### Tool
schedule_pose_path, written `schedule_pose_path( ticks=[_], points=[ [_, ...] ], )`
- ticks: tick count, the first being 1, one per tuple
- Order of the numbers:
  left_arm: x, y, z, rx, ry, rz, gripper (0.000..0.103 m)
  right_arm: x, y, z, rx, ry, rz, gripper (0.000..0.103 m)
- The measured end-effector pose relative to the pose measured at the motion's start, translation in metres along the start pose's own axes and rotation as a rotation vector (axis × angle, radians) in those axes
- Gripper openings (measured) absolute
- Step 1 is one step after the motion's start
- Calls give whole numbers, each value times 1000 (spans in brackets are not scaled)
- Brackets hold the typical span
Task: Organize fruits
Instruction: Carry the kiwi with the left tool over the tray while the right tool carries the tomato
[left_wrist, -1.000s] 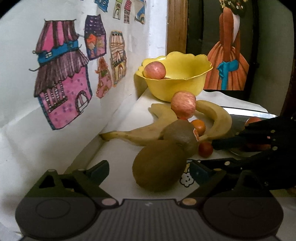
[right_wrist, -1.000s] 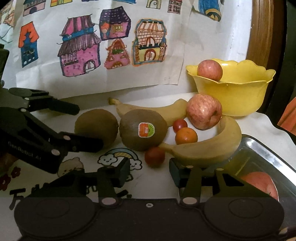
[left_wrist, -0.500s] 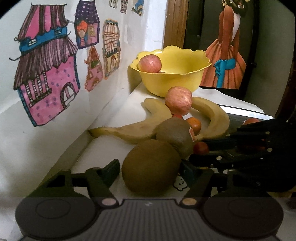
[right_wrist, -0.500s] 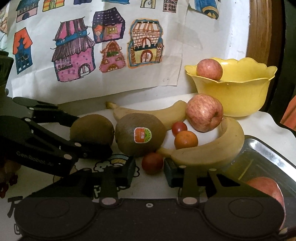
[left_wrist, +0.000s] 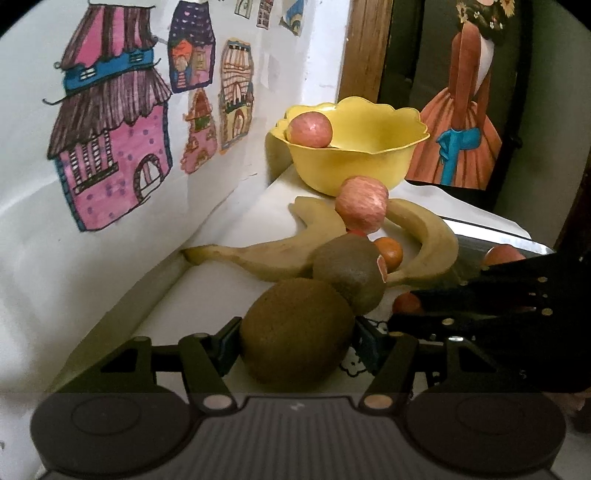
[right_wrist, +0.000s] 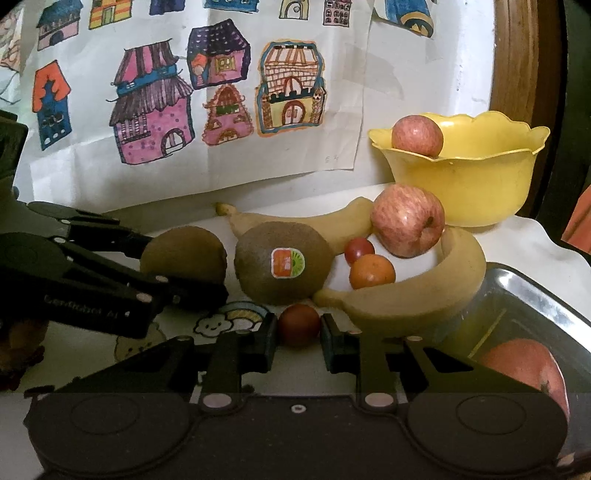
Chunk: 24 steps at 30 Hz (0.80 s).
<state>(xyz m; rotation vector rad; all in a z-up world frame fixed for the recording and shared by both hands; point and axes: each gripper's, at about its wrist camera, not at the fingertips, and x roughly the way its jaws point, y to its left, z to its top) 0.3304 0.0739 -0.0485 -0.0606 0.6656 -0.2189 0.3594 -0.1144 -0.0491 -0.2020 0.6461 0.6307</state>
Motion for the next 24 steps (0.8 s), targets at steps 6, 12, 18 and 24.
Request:
schedule_pose_path(
  ticks=[6,12,18,24],
  points=[
    [-11,-5,-6,-17,6,-1,67,-19,0,-6,13,-25,10,26],
    [-27,-21,-7,-10,-4,-5,67,-45,-1,-10,13,-55,11,26],
    [-40,-48,3,4,-44,-32,67,-77,-11,-14,22,-95,-9,26],
    [-40,-85,19,21,-89,-81,67,-118,-36,-19,45,-152,-76,26]
  ],
)
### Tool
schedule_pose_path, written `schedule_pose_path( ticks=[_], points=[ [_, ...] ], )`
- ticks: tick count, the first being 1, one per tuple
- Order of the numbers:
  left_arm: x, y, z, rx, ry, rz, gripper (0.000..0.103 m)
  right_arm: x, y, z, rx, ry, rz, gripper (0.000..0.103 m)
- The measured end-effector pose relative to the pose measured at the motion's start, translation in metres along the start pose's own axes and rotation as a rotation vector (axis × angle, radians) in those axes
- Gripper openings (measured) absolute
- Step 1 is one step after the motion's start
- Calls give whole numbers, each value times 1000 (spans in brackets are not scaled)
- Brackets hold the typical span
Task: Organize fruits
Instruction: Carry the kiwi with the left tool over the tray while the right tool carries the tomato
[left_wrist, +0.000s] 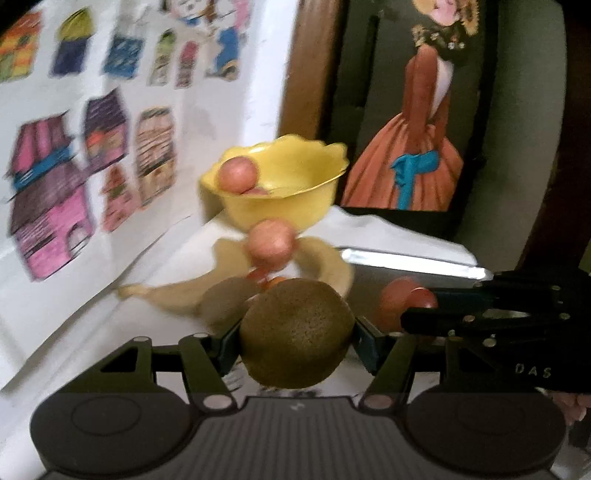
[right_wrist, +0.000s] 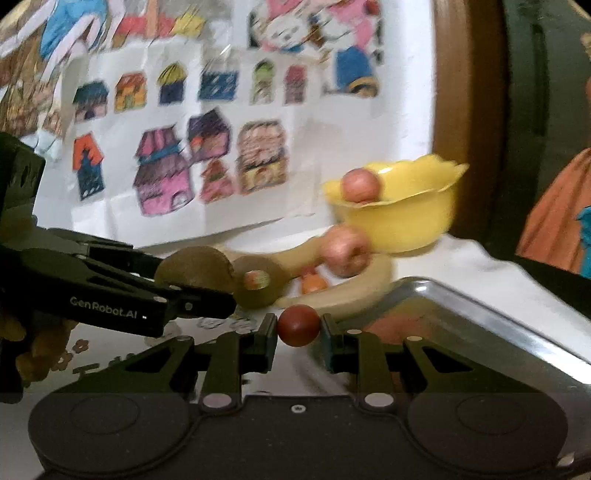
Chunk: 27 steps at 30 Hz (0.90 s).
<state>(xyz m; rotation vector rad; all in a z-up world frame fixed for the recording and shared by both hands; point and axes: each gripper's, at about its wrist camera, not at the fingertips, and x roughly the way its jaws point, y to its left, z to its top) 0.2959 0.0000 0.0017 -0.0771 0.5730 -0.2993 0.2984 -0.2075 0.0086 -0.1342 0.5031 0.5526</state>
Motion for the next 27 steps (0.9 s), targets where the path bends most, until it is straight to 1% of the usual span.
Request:
schedule_pose_path(
  ticks=[7,14,20,23,27],
  points=[
    [15,-45,12,11,-27,-64,67,-44,-49,-5,18,-44,-132,26],
    [35,-81,13,14,-26,-113,67,-66,-93,-30,55,-40,-238,26],
    [57,-108,15,11,-22,-158,67,-71,-116,-57,89,-17,-269,26],
    [71,-117,15,-15,-10,-187,67,-71,-122,-69,98,-8,-272,26],
    [94,-131,17,-22,5,-190,67,-67,-122,-82,92,7,-283,26]
  ],
)
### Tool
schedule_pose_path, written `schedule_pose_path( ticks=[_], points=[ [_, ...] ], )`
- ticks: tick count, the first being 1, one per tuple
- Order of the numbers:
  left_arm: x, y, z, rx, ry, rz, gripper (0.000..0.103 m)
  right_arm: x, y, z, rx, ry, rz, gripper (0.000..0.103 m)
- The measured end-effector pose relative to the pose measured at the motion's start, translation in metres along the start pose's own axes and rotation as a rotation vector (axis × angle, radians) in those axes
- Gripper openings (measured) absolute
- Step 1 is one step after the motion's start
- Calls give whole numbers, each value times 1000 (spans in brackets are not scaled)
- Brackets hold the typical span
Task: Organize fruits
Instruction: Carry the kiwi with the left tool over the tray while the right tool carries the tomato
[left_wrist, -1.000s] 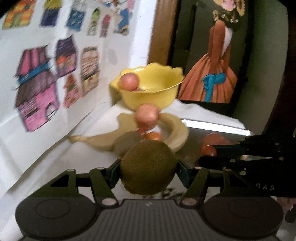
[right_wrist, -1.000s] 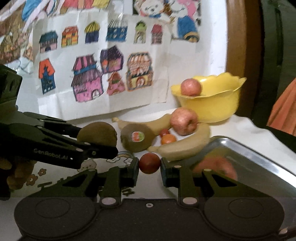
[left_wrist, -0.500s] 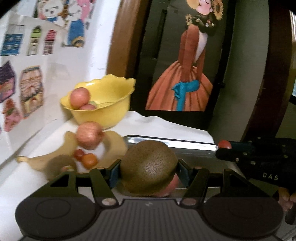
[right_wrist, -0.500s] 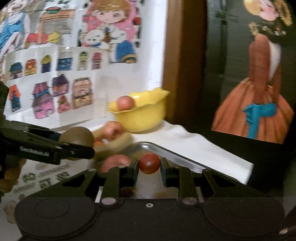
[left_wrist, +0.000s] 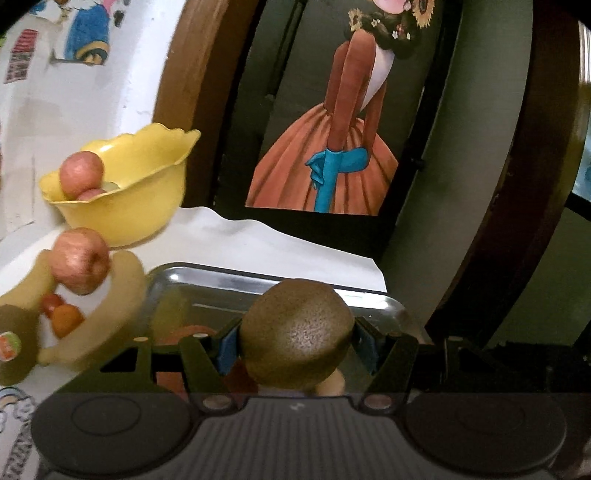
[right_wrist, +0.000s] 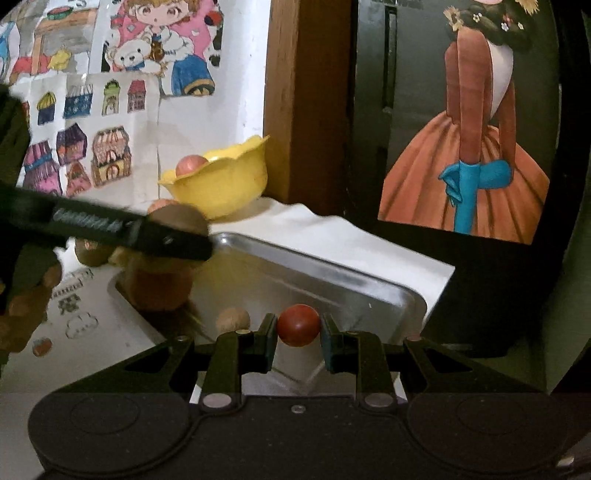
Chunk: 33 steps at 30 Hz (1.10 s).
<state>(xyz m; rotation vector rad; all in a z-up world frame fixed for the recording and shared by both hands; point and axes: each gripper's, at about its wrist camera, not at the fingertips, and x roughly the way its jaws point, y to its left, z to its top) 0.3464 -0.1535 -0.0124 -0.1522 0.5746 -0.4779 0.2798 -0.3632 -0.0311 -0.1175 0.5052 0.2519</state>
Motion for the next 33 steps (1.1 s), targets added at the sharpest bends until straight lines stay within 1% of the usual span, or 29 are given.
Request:
schedule_pose_path(
  ticks=[4,6,8,9,12,13,14,18,23,33],
  points=[
    [21,-6,-2,-4,11,1,67,4,0,-9,2,-1,8,26],
    [26,-12,-4,40,-12,24,67,7,-1,-12,4,0,14,26],
    [31,-13,-4,38,-9,4,67,10,-2,-15,5,2,19,26],
    [33,-16,-4,46,-9,12,67,11,-2,-16,6,3,22,27],
    [44,-20,-7,54,20,15,67,15,-4,-19,13,7,27,27],
    [47,-23,-8,74,20,26,67,16,-5,-19,17,8,29,26],
    [49,-26,-9,93,14,37,67,17,-6,-20,19,9,31,27],
    [55,-32,-11,122,13,47,67,19,-8,-22,18,12,36,26],
    [59,-41,-13,172,23,95,67,20,-7,-22,10,7,32,27],
    [67,-49,-12,217,55,142,67,21,-6,-22,-25,13,14,27]
  ],
)
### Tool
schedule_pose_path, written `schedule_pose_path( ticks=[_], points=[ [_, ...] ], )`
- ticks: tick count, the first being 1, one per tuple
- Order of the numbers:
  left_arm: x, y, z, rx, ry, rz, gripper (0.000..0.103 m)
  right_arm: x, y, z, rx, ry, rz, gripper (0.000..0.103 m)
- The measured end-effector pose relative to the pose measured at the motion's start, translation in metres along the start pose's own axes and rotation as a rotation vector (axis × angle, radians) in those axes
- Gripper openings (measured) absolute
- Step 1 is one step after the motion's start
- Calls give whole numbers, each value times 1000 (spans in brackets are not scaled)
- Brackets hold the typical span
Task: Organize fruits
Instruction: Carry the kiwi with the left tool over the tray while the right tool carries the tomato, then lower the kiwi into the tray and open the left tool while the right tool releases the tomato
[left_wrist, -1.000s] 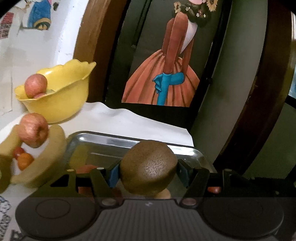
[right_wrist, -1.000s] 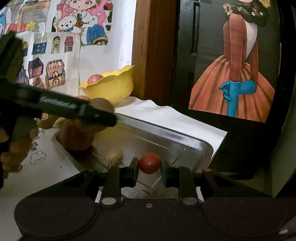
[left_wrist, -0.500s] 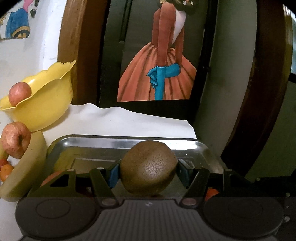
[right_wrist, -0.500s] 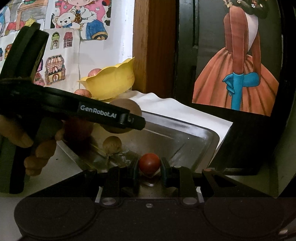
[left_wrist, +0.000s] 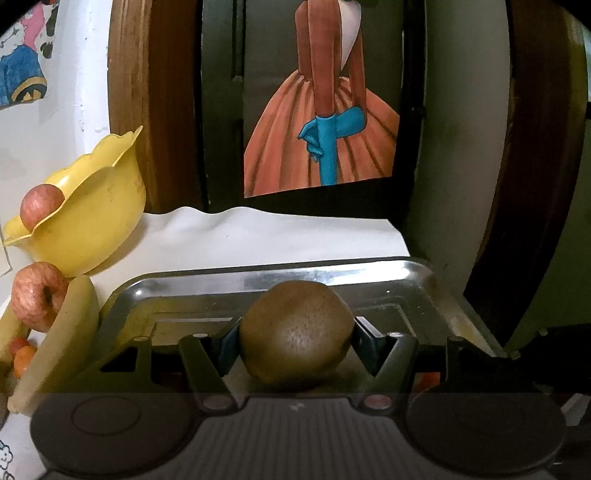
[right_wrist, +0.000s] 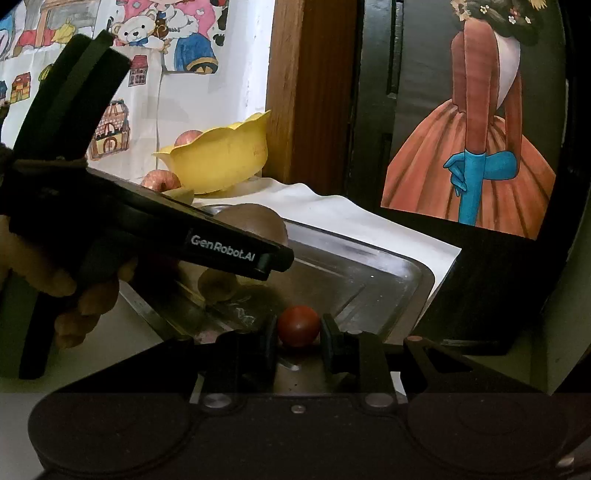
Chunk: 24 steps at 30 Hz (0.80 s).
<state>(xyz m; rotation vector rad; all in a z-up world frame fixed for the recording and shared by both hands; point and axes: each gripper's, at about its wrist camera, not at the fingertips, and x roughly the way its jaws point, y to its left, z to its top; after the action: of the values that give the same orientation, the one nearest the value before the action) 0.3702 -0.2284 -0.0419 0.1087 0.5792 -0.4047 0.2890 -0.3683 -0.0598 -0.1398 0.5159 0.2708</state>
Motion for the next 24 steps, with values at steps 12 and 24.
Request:
schedule_pose_path(
  ticks=[12,24],
  points=[
    [6,-8,1,43,29,31,67,0,0,0,0,0,0,27],
    [10,-12,3,73,59,48,68,1,-1,0,-1,-1,0,28]
  ],
)
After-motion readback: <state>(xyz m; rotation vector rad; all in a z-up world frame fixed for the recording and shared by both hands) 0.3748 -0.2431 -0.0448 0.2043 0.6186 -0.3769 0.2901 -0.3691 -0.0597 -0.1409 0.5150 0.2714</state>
